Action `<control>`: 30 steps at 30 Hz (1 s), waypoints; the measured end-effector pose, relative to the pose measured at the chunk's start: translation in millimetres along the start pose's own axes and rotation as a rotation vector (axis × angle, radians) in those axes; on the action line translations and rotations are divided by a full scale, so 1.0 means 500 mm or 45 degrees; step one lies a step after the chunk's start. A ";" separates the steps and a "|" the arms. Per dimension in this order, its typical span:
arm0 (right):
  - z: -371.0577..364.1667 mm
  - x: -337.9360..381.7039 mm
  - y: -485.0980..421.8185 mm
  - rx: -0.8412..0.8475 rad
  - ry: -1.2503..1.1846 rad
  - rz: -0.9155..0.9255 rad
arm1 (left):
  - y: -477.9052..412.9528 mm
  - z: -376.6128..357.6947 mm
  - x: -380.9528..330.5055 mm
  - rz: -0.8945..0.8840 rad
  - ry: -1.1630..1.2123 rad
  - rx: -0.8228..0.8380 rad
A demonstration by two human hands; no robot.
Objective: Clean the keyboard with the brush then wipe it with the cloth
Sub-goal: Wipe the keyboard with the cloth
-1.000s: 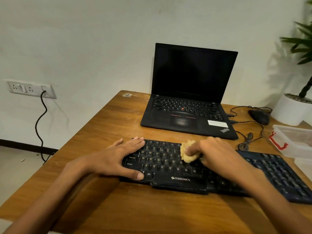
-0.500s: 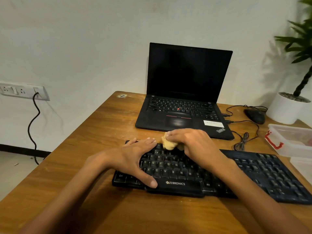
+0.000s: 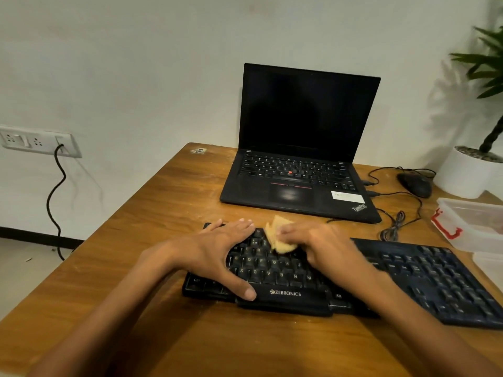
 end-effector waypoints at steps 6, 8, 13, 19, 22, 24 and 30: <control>0.015 0.018 -0.006 0.008 -0.004 -0.035 | 0.003 0.002 -0.002 0.010 0.019 -0.006; 0.008 0.059 0.022 0.121 -0.126 0.106 | 0.002 0.002 -0.001 0.019 0.012 -0.006; 0.057 -0.002 0.048 0.238 -0.115 -0.092 | 0.006 0.002 -0.002 0.040 0.036 0.013; 0.019 0.065 0.048 0.192 -0.161 0.089 | 0.005 0.003 0.000 0.043 -0.007 0.024; 0.037 0.007 0.073 0.144 -0.160 -0.048 | 0.006 0.005 -0.001 0.033 0.017 0.042; 0.054 0.000 0.072 0.056 -0.114 -0.066 | 0.005 0.006 -0.001 0.048 0.013 0.046; 0.018 0.083 0.064 0.072 -0.167 0.110 | 0.009 0.006 -0.004 0.014 0.016 0.048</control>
Point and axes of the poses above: each hand's wrist, its own y-axis away from the middle knuckle, its own z-axis out of the back of the hand, x = y × z, the point moved 5 cm from there along -y, towards the middle knuckle, and after that the axes turned 3 degrees about -x, right-handed, at the moved point
